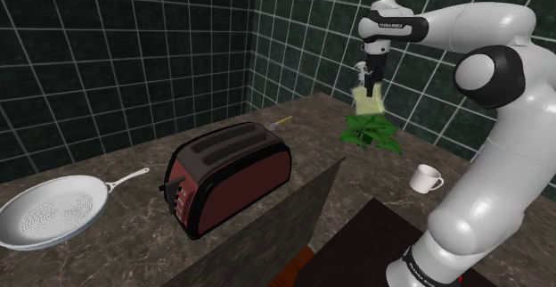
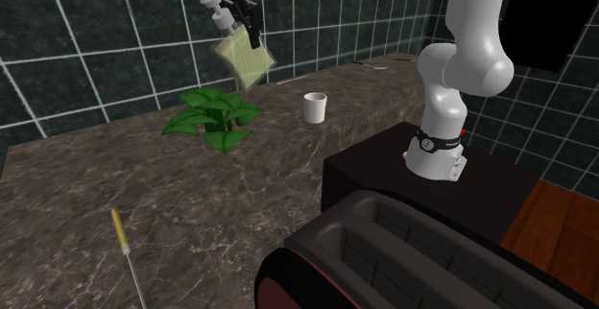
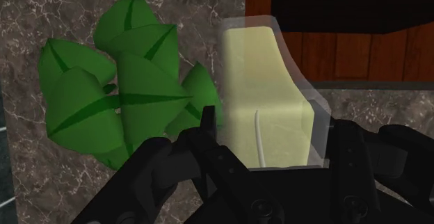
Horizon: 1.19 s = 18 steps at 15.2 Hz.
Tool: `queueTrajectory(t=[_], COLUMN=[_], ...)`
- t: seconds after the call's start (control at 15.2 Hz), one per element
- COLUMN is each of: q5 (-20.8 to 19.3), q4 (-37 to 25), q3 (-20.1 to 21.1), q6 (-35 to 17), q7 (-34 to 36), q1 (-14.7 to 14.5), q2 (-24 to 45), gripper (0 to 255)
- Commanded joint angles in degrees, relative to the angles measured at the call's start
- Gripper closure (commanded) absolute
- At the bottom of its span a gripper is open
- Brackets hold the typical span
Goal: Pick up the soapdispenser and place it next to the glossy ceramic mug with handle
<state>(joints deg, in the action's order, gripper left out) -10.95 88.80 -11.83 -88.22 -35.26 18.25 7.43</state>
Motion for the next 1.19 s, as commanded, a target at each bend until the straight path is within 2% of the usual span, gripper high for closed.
queueTrajectory(t=[0.0,0.53,1.12], q5=[-0.6,-2.8,-4.2], q4=[1.9,4.9,2.9], q3=[-1.0,-5.4,-11.2], q6=[-0.3,-0.3,0.3], q7=[-2.1,-11.3,-23.3], q1=[1.1,5.8,11.4], q2=[-2.2,-7.4,-9.0], gripper=[255,255,255])
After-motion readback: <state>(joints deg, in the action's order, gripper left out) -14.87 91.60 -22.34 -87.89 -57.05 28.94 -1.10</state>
